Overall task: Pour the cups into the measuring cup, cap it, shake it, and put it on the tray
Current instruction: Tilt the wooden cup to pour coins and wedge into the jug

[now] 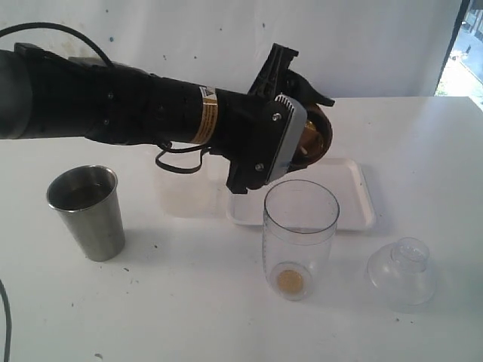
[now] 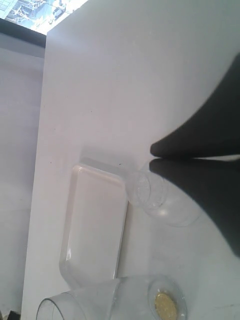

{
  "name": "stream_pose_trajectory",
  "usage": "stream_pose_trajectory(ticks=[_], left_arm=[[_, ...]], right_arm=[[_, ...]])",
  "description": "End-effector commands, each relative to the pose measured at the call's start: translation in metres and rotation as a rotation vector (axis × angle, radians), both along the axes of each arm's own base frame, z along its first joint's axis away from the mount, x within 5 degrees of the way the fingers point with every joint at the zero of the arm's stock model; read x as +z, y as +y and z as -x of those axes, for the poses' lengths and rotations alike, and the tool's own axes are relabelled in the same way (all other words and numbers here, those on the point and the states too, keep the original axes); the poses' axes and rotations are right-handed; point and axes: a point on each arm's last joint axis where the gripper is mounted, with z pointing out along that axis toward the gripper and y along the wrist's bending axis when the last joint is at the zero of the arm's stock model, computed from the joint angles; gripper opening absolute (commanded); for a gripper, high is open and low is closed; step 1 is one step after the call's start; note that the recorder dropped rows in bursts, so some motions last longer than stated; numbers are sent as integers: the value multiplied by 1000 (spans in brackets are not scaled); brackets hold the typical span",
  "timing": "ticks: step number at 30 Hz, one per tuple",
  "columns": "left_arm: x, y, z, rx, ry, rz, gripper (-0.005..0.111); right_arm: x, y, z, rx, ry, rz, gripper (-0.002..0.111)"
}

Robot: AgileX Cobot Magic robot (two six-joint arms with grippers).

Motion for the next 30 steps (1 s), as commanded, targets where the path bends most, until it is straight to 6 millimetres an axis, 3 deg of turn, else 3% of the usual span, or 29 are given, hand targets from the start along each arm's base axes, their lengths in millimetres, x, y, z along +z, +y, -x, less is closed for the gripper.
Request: stream_pose_trajectory(ticks=[1, 30], left_arm=[[8, -5, 7, -28, -111, -32, 0], [4, -6, 7, -88, -343, -193, 0]], right_arm=[[-1, 0, 0, -2, -6, 0, 0], [-1, 0, 0, -2, -6, 0, 0]])
